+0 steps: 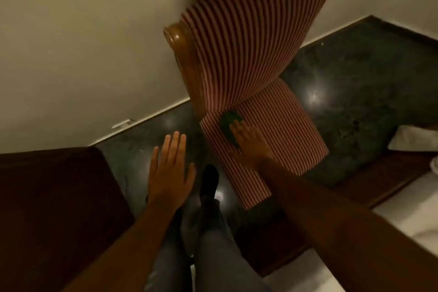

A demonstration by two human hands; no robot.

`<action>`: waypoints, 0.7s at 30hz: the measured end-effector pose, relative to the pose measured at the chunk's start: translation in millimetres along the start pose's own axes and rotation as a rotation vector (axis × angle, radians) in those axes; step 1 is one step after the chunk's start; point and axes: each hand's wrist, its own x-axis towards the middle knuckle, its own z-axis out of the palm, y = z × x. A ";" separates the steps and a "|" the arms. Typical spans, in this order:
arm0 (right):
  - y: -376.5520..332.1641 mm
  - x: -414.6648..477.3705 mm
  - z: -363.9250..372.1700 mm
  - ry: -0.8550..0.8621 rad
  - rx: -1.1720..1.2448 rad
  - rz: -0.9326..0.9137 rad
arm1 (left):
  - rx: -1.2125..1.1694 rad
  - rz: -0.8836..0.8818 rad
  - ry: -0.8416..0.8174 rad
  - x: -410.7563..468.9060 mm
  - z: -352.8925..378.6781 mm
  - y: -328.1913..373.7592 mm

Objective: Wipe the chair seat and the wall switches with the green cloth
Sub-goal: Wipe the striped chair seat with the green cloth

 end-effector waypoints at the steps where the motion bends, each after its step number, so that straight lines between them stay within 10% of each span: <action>1: 1.7 10.2 4.0 0.001 -0.017 -0.012 | 0.007 0.008 -0.019 4.0 5.5 0.8; 21: 5.7 68.9 12.4 0.007 0.237 -0.030 | 0.103 -0.038 -0.075 5.8 42.2 -13.5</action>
